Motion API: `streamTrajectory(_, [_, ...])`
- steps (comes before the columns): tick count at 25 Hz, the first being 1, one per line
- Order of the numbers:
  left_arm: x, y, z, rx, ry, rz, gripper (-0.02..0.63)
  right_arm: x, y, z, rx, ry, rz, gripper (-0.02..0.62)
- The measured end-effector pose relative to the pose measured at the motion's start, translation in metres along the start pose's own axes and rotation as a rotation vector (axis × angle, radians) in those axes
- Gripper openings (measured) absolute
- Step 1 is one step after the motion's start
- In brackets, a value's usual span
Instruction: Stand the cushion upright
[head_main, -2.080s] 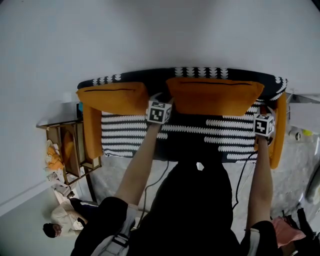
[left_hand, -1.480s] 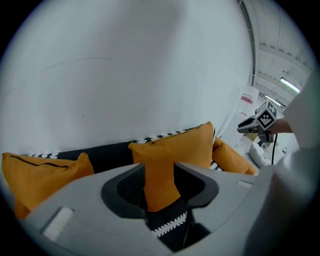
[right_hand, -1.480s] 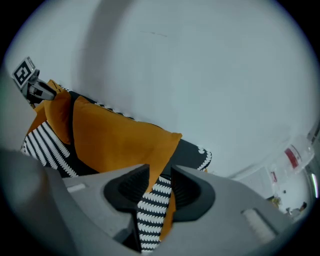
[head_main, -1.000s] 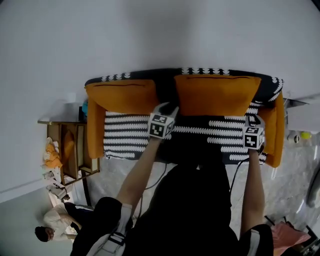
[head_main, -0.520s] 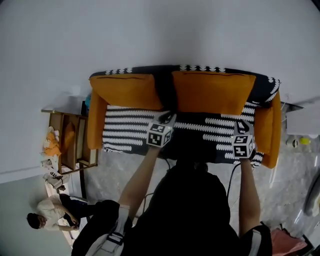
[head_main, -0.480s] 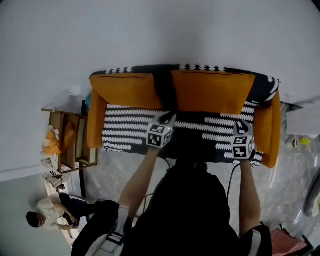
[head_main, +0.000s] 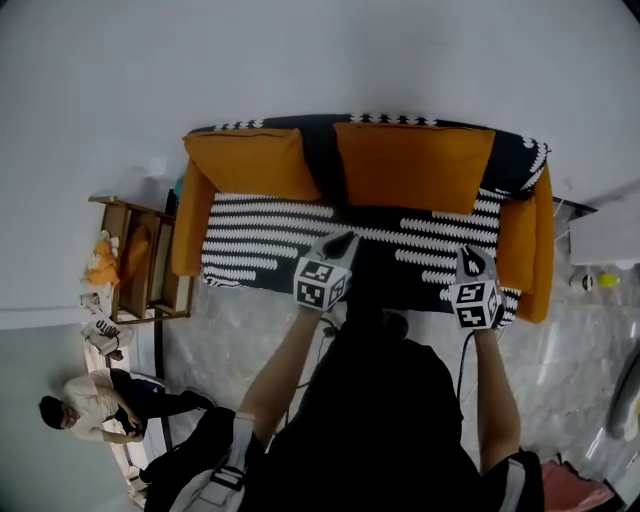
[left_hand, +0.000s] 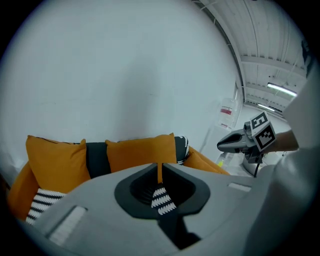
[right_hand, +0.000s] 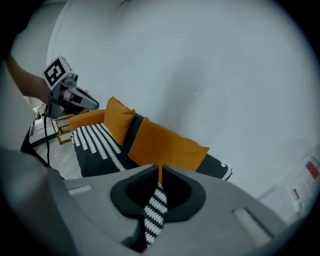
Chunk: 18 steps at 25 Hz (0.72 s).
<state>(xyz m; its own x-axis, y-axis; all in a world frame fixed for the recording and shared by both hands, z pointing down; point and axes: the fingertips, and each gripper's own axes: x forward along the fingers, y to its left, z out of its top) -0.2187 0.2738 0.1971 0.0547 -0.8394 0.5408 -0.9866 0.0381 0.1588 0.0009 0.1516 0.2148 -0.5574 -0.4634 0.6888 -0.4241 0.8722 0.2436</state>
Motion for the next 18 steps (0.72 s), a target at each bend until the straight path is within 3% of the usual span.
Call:
streamTrajectory(12, [-0.065, -0.089, 0.012, -0.01, -0.128, -0.029, 0.02, -0.09, 0.039, 0.018, -0.018, -0.204, 0.059, 0.012])
streamTrajectory(18, [-0.099, -0.112, 0.022, 0.009, -0.181, -0.013, 0.015, -0.124, 0.054, 0.037, 0.058, -0.304, 0.114, 0.003])
